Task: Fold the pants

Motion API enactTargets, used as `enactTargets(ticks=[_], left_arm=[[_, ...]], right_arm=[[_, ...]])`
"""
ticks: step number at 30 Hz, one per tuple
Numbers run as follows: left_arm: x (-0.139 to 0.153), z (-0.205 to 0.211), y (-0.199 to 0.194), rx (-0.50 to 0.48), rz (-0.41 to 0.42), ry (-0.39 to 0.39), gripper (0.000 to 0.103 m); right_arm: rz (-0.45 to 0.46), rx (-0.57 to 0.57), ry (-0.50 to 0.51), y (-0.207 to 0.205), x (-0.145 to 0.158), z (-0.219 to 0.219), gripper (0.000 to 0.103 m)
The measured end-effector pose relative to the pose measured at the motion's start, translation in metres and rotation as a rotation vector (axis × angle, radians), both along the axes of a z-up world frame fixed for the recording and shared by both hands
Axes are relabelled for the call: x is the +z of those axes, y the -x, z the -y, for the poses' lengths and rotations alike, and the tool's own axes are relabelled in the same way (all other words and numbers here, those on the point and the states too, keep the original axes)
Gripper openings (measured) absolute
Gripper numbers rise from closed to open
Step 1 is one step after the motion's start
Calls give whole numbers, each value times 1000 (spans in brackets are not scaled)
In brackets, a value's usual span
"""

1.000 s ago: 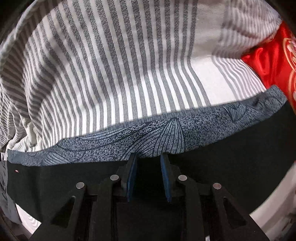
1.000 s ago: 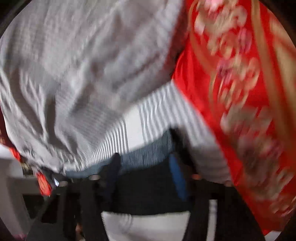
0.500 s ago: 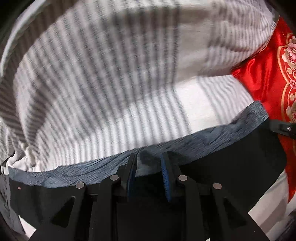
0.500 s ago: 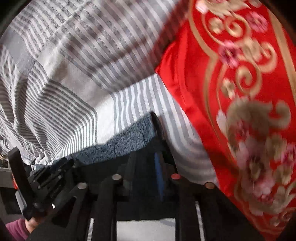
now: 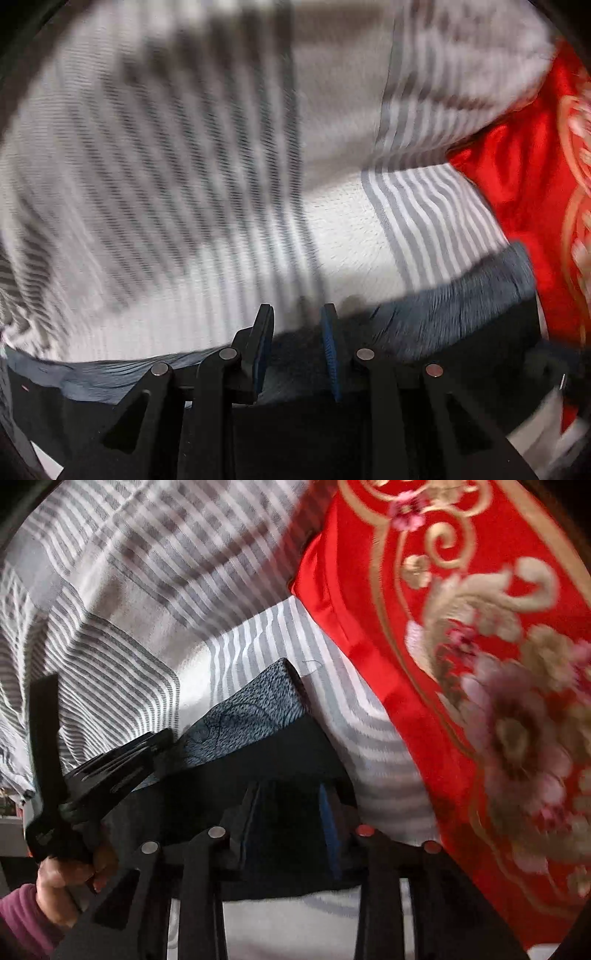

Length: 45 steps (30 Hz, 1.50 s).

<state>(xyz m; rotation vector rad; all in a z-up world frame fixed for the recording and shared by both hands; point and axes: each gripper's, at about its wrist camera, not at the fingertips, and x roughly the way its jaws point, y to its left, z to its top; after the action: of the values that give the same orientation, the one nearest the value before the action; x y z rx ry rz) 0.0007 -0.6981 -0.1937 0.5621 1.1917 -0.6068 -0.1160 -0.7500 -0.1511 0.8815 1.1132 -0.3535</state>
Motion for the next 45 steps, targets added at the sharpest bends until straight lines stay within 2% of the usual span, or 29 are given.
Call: enactTargets(ticks=[3,5,8,11,15,16,17,18,19,21,24,27,29,31,33,34,36,37,38,40,42,45], left_arm=[[15,-50,3,5,-19,0,28],[18,-85,7,41,-44,-11,28],[19,-138,9,123,-27,-57,28],[17,-199,-5,206,7,-79,28],[-1,-241,-23,252,37,-135,28],[-7,-263,-26,250,40,-179,32],[-14,-278,-28,252,53,-176,54],[-10,-286,-29,267,89,-168,63],[-5,-292,-32,263,80,-170,66],[8,-303,-36,232,65,-137,66],[35,-327,-50,199,145,-103,66],[43,-351,-84,232,166,-104,66],[41,-368,-106,241,162,-108,66],[23,-363,-128,205,151,-125,66],[8,-357,-132,172,145,-153,66],[2,-356,-135,167,139,-175,66],[-27,-362,-148,188,169,-275,66],[-35,-371,-159,207,183,-304,66],[-39,-383,-166,239,194,-288,66],[-34,-391,-169,238,201,-268,66],[-23,-396,-166,202,216,-259,66],[6,-415,-156,170,216,-195,66]], right_arm=[[13,-6,9,5,10,-15,55],[6,14,10,1,13,-34,59],[-15,55,12,-2,15,-62,59],[-34,115,23,-13,13,-95,59],[-71,170,60,-34,3,-122,60],[-100,175,67,-35,-4,-126,61],[-131,174,69,-41,-17,-128,61],[-129,168,79,-41,-17,-129,61],[-134,164,91,-41,-13,-130,61],[-134,169,107,-40,-2,-135,61],[-117,166,104,-36,10,-146,61],[-115,158,109,-39,14,-165,61],[-106,152,107,-44,14,-179,61],[-99,157,103,-58,12,-194,61],[-92,168,103,-71,9,-209,61],[-90,176,104,-76,9,-217,61],[-77,195,97,-83,12,-232,61],[-62,203,84,-86,14,-238,61],[-39,212,64,-88,17,-245,61],[28,248,-12,-91,22,-264,61],[80,305,-101,-97,20,-290,61],[115,379,-228,-109,6,-338,61]])
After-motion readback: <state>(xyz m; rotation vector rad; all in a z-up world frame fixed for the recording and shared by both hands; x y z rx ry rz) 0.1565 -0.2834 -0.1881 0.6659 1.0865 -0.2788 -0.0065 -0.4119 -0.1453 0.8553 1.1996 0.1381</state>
